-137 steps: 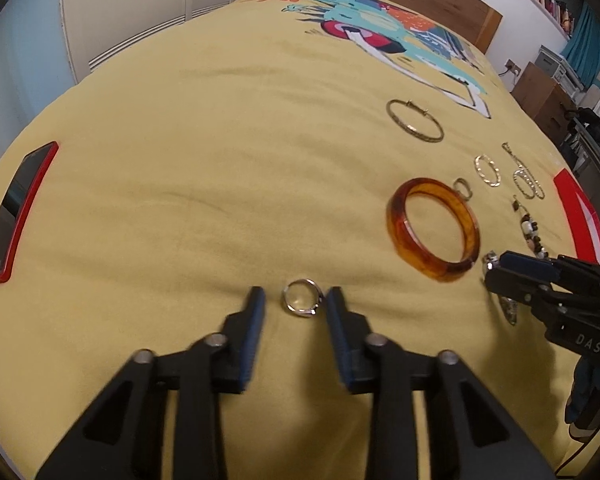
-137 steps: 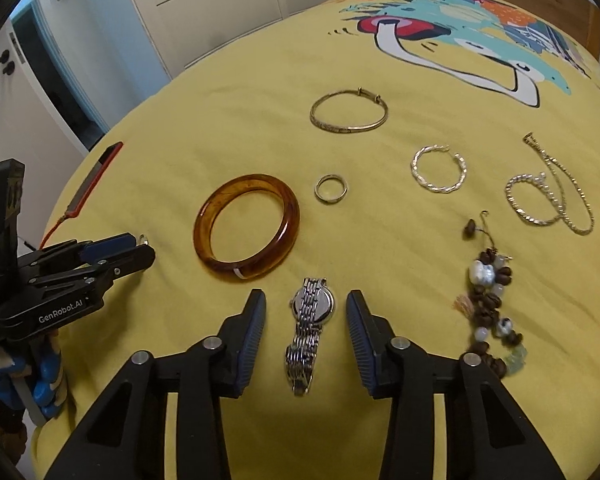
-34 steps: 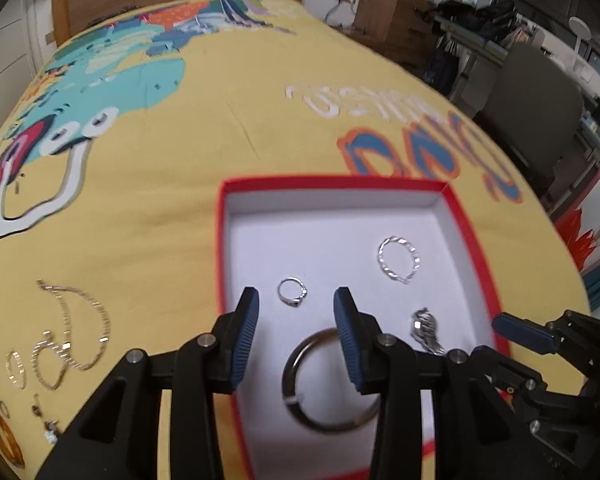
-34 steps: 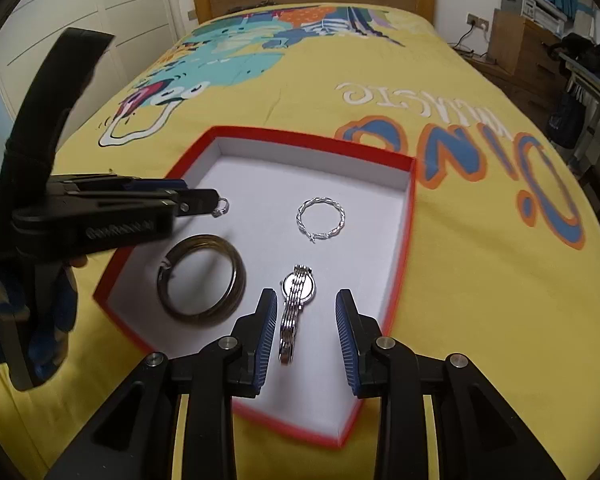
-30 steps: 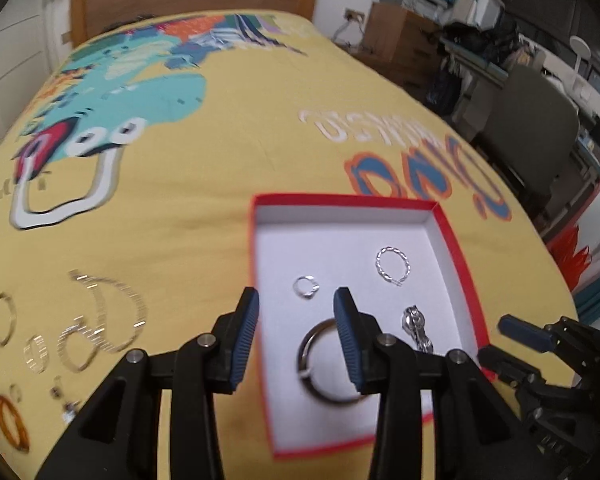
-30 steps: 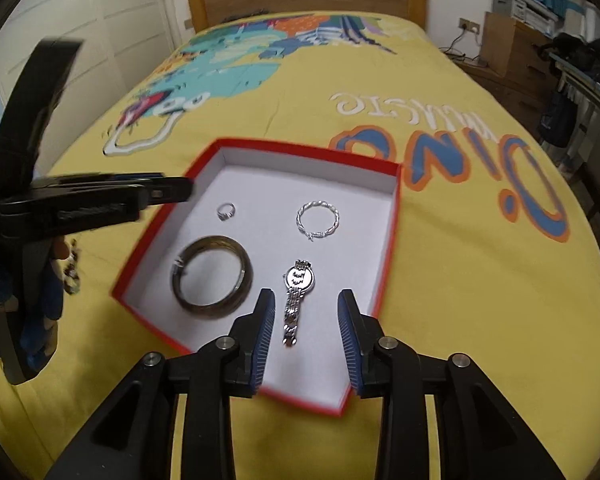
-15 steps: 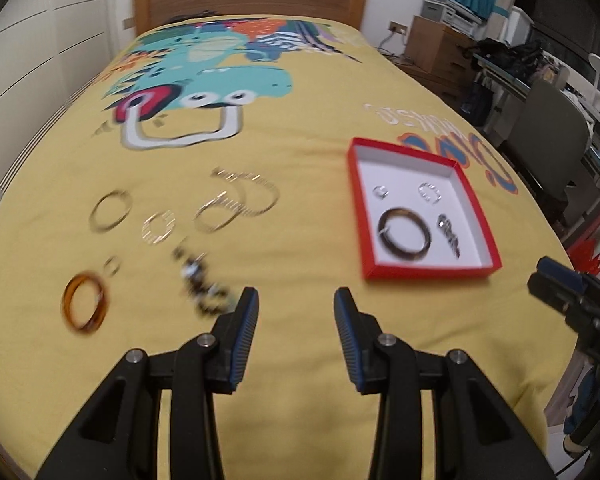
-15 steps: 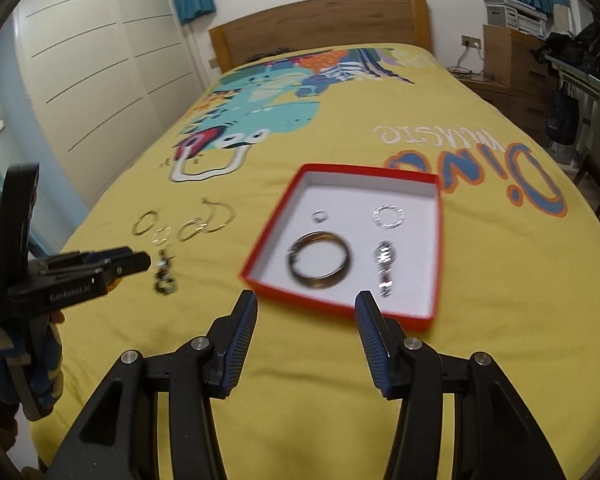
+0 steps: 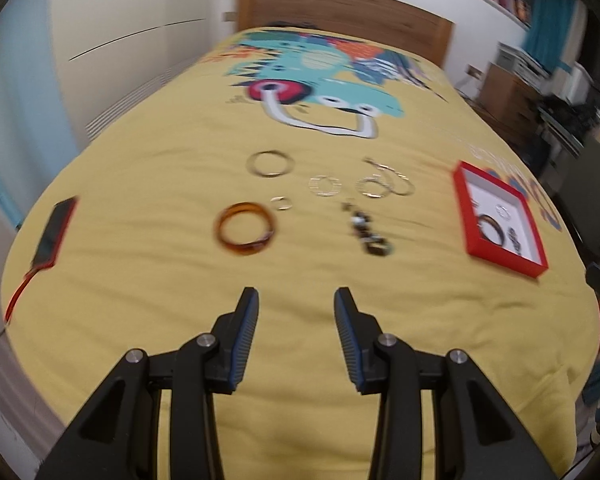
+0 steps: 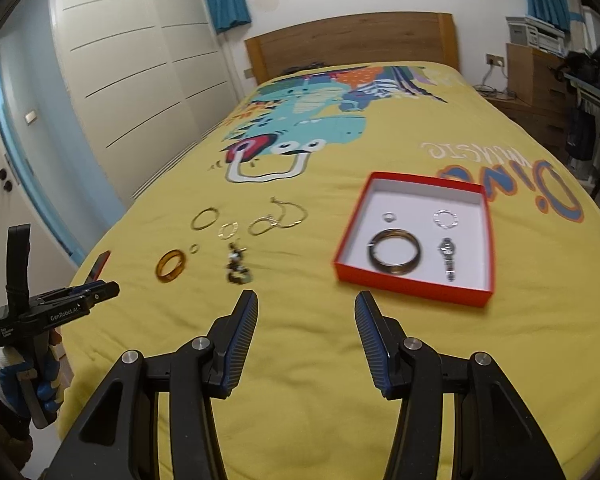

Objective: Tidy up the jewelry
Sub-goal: 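Move both open tools back over the remaining jewelry, then grasp the amber bangle with the left tool while the right tool grasps the beaded brown strand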

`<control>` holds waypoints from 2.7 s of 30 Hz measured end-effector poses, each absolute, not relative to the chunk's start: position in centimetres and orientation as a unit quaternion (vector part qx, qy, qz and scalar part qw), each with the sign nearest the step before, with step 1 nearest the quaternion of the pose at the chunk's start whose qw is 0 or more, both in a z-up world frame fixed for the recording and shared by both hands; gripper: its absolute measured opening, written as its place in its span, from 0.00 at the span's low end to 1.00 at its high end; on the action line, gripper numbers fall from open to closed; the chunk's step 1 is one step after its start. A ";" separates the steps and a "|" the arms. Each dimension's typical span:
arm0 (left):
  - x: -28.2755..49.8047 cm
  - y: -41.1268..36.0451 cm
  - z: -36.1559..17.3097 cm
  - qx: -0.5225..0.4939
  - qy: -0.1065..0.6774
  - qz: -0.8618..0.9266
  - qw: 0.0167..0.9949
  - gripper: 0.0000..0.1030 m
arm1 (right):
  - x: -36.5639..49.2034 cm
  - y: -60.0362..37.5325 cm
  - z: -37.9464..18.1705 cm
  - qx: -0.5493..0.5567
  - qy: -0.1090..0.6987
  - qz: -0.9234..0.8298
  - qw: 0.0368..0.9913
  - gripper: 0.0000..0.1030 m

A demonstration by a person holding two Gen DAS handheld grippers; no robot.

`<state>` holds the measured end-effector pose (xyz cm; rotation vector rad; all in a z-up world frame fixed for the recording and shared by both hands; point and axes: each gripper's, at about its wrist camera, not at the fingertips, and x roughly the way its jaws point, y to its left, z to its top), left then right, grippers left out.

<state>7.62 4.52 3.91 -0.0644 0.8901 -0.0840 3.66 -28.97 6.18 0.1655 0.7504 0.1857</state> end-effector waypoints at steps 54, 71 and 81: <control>25.3 11.7 -9.5 -0.068 0.508 0.016 0.858 0.35 | 24.6 -13.7 -7.7 0.028 0.491 0.179 0.852 0.47; 24.6 10.7 -8.0 -0.073 0.496 0.016 0.865 0.09 | 23.1 -13.9 -7.8 0.031 0.492 0.188 0.850 0.13; 19.1 10.6 -3.1 -0.073 0.463 0.008 0.883 0.09 | 16.9 -16.1 -2.7 0.047 0.454 0.183 0.871 0.13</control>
